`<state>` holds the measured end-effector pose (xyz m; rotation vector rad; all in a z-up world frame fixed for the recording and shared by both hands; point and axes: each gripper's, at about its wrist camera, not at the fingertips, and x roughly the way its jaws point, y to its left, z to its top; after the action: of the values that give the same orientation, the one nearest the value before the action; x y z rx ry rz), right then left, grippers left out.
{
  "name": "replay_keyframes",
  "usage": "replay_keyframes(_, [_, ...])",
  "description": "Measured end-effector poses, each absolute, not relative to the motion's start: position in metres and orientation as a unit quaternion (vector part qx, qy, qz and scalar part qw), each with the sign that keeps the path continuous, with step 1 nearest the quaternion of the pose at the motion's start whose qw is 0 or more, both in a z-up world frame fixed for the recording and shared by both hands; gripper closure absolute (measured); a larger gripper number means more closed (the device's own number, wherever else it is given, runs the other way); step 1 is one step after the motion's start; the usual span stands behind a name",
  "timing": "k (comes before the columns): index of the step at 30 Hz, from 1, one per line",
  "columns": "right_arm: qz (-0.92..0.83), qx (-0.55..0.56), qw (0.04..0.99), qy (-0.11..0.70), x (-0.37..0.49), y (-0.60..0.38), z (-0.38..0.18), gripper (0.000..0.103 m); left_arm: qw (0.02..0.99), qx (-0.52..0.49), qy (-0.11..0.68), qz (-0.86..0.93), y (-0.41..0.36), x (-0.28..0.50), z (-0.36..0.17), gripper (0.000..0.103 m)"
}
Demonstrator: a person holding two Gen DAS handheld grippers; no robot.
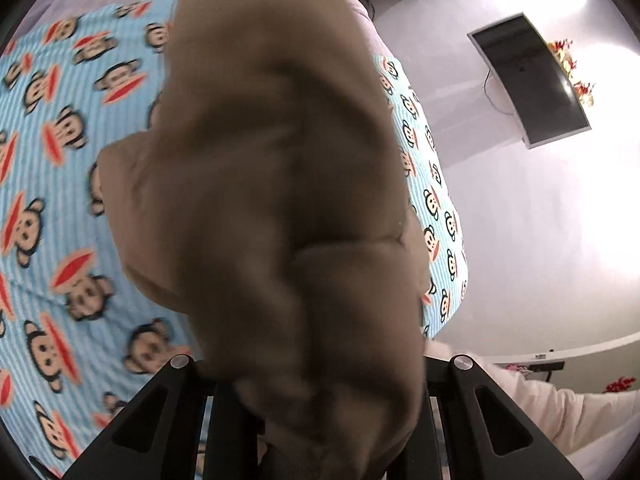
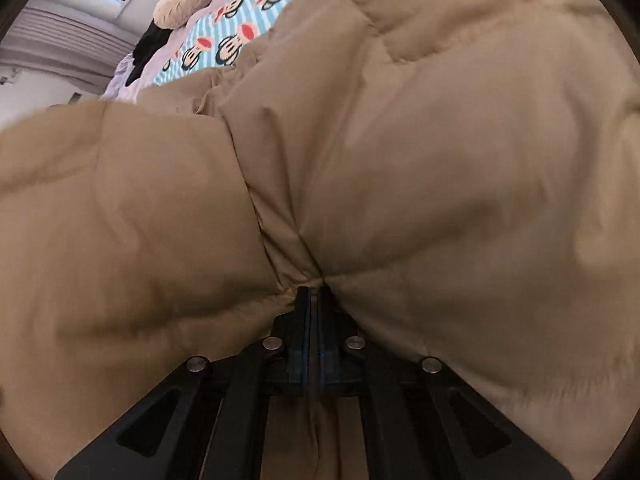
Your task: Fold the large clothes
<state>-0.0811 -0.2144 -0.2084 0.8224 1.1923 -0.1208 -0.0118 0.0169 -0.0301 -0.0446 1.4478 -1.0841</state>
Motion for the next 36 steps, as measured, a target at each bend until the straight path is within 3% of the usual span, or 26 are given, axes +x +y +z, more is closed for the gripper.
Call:
replay_keyframes(10, [0.01, 0.475, 0.701, 0.532, -0.102, -0.266, -0.215, 0.103, 0.632, 0.077, 0.627, -0.449, -0.126, -0.063, -0.017, 0.079])
replay_keyframes(12, [0.007, 0.479, 0.71, 0.516, -0.125, -0.288, -0.199, 0.103, 0.615, 0.09, 0.635, -0.459, -0.157, -0.069, -0.028, 0.069])
replay_keyframes(14, [-0.006, 0.475, 0.721, 0.504, -0.148, -0.307, -0.185, 0.102, 0.584, 0.077, 0.648, -0.483, -0.179, -0.078, -0.038, 0.041])
replay_keyframes(16, [-0.023, 0.479, 0.727, 0.492, -0.174, -0.328, -0.175, 0.101, 0.561, 0.065, 0.652, -0.507, -0.199, -0.087, -0.049, 0.031])
replay_keyframes(20, [-0.067, 0.495, 0.723, 0.478, -0.225, -0.365, -0.168, 0.1, 0.514, 0.004, 0.659, -0.548, -0.231, -0.097, -0.08, 0.031])
replay_keyframes(26, [-0.105, 0.506, 0.716, 0.47, -0.281, -0.395, -0.154, 0.098, 0.545, 0.047, 0.655, -0.521, -0.272, -0.114, -0.114, 0.031])
replay_keyframes(28, [-0.105, 0.497, 0.724, 0.467, -0.296, -0.395, -0.143, 0.079, 0.551, 0.051, 0.652, -0.518, -0.276, -0.119, -0.111, 0.031])
replay_keyframes(30, [-0.093, 0.499, 0.737, 0.446, -0.309, -0.394, -0.125, 0.03, 0.556, 0.054, 0.652, -0.513, -0.28, -0.123, -0.109, 0.031])
replay_keyframes(36, [0.017, 0.516, 0.747, 0.418, -0.314, -0.372, -0.089, 0.029, 0.573, 0.079, 0.637, -0.51, -0.281, -0.118, -0.101, 0.031])
